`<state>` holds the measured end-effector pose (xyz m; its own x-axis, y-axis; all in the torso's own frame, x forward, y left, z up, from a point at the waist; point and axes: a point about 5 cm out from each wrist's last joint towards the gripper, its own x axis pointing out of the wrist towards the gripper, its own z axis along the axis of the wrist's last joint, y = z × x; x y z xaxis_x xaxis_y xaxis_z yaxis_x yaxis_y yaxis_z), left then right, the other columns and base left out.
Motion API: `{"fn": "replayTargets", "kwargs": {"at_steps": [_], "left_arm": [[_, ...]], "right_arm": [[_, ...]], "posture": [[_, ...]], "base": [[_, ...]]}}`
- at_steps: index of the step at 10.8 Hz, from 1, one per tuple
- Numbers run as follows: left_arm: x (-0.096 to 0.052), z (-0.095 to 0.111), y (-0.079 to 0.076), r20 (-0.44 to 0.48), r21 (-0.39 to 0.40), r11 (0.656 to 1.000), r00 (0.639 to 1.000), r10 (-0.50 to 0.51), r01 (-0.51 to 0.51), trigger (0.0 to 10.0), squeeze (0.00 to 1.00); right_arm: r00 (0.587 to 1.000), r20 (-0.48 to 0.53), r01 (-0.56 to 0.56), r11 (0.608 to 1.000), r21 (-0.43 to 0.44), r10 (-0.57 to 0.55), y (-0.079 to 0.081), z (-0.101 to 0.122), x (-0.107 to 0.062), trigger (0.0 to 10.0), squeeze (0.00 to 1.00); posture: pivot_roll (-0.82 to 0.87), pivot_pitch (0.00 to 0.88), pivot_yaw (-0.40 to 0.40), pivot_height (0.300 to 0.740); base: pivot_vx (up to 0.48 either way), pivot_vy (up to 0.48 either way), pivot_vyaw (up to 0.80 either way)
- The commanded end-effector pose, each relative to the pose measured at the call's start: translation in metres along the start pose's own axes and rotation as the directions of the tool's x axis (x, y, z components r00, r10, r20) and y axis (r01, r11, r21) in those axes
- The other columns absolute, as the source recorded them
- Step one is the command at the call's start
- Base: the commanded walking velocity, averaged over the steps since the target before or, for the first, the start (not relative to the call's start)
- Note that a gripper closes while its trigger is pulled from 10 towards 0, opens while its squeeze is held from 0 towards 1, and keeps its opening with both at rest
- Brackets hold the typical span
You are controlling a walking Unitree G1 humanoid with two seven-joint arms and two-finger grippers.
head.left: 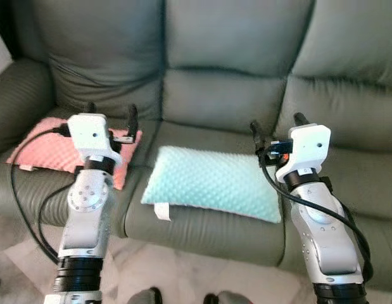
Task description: Move the pillow to the sofa
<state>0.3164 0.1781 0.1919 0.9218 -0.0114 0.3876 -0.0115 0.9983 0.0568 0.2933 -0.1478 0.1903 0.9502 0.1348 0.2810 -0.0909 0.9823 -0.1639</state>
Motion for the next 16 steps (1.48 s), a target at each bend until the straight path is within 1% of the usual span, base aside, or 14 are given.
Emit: {"fn": "replayTargets", "kwargs": {"at_steps": [1,2,3,5,7,8,10,11,13,16], "left_arm": [[0.001,0.003,0.01,0.019,0.03,0.999,1.0,0.019,-0.02,10.0,0.0],[0.001,0.001,0.014,0.008,0.031,0.999,0.999,0.034,-0.034,10.0,0.0],[-0.005,-0.007,0.012,-0.03,0.03,0.999,0.999,0.027,-0.026,10.0,0.0],[-0.014,-0.018,0.006,-0.079,0.014,1.0,0.997,0.002,-0.001,10.0,0.0],[-0.018,-0.022,-0.001,-0.106,-0.002,0.999,0.994,-0.032,0.032,10.0,0.0],[-0.02,-0.022,-0.001,-0.112,-0.006,0.999,0.993,-0.041,0.04,10.0,0.0],[-0.018,-0.023,-0.001,-0.123,-0.009,0.999,0.991,-0.049,0.048,10.0,0.0],[-0.018,-0.024,-0.002,-0.133,-0.013,0.999,0.99,-0.054,0.052,10.0,0.0],[-0.021,-0.025,-0.008,-0.147,-0.041,0.996,0.986,-0.082,0.077,10.0,0.0],[-0.022,-0.026,-0.009,-0.158,-0.053,0.995,0.983,-0.093,0.085,10.0,0.0]], "right_arm": [[1.0,0.007,0.003,1.0,-0.004,-0.003,0.0,0.002,0.001,10.0,0.0],[1.0,0.011,0.005,1.0,0.001,-0.005,-0.001,0.003,0.002,10.0,0.0],[1.0,0.009,0.008,1.0,0.015,-0.008,0.0,0.002,0.004,10.0,0.0],[1.0,0.006,0.012,0.999,0.035,-0.012,0.003,0.002,0.002,10.0,0.0],[1.0,-0.007,0.029,0.998,0.047,-0.029,0.003,0.0,-0.003,10.0,0.0],[0.999,-0.02,0.042,0.998,0.052,-0.041,0.002,-0.002,-0.005,10.0,0.0],[0.998,-0.037,0.046,0.997,0.055,-0.044,0.002,-0.003,-0.007,10.0,0.0],[0.998,-0.039,0.044,0.998,0.052,-0.042,0.002,-0.003,-0.007,10.0,0.0],[0.998,-0.047,0.042,0.998,0.05,-0.04,0.001,-0.003,-0.009,10.0,0.0],[0.997,-0.063,0.039,0.998,0.046,-0.036,0.001,-0.005,-0.013,10.0,0.0]], "posture": [[-0.09,0.053,-0.022,0.74],[-0.09,0.06,-0.016,0.74],[-0.09,0.069,-0.007,0.74],[-0.1,0.096,0.006,0.74],[-0.1,0.109,0.015,0.74],[-0.11,0.115,0.02,0.74],[-0.11,0.131,0.018,0.74],[-0.12,0.138,0.018,0.74],[-0.12,0.153,0.021,0.74],[-0.13,0.163,0.017,0.74]], "base": [[0.0,0.0,0.0],[0.0,0.0,0.0],[0.0,0.0,0.0],[0.0,0.0,0.0],[0.0,0.0,0.0],[0.0,0.0,0.0],[0.0,0.0,-0.75],[0.0,0.0,0.0],[0.0,-0.386,0.0],[0.0,-0.48,0.0]]}}
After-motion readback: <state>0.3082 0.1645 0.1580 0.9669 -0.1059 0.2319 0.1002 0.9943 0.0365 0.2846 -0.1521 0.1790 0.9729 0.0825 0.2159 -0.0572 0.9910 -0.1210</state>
